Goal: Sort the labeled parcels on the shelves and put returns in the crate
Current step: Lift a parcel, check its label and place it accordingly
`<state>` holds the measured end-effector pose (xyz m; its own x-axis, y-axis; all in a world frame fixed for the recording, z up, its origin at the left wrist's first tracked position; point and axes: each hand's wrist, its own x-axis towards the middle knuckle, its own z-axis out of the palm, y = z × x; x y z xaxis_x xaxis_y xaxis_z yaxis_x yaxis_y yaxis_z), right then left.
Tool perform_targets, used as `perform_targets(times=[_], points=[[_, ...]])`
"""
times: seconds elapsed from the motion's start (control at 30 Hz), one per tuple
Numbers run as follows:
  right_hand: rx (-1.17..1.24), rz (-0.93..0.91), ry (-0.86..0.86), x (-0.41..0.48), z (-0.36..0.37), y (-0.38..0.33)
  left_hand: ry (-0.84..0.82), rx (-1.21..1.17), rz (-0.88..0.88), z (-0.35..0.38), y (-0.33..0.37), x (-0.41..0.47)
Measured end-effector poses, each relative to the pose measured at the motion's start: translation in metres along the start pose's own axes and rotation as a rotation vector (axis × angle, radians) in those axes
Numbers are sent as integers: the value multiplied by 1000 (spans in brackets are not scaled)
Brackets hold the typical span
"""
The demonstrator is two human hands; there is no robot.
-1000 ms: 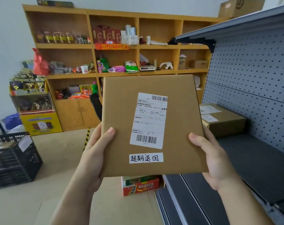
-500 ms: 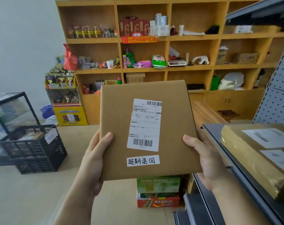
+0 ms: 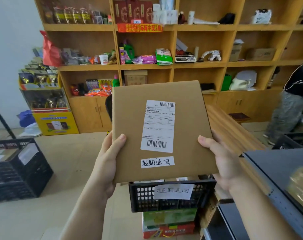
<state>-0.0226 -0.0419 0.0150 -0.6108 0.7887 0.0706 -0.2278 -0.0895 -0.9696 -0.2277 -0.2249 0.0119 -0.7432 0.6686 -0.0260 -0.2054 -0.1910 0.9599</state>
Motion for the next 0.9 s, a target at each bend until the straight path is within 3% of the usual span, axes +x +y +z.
perform_targets(times=[0.43,0.63,0.9], points=[[-14,121,200,166,-37,45,-134,82,-172,43,-55,206],[19,296,178,230,-83,113,-170,161,-379,46,-124,266],[-141,527,191,279,-133,199,-109,191,-630,47,-228,307]])
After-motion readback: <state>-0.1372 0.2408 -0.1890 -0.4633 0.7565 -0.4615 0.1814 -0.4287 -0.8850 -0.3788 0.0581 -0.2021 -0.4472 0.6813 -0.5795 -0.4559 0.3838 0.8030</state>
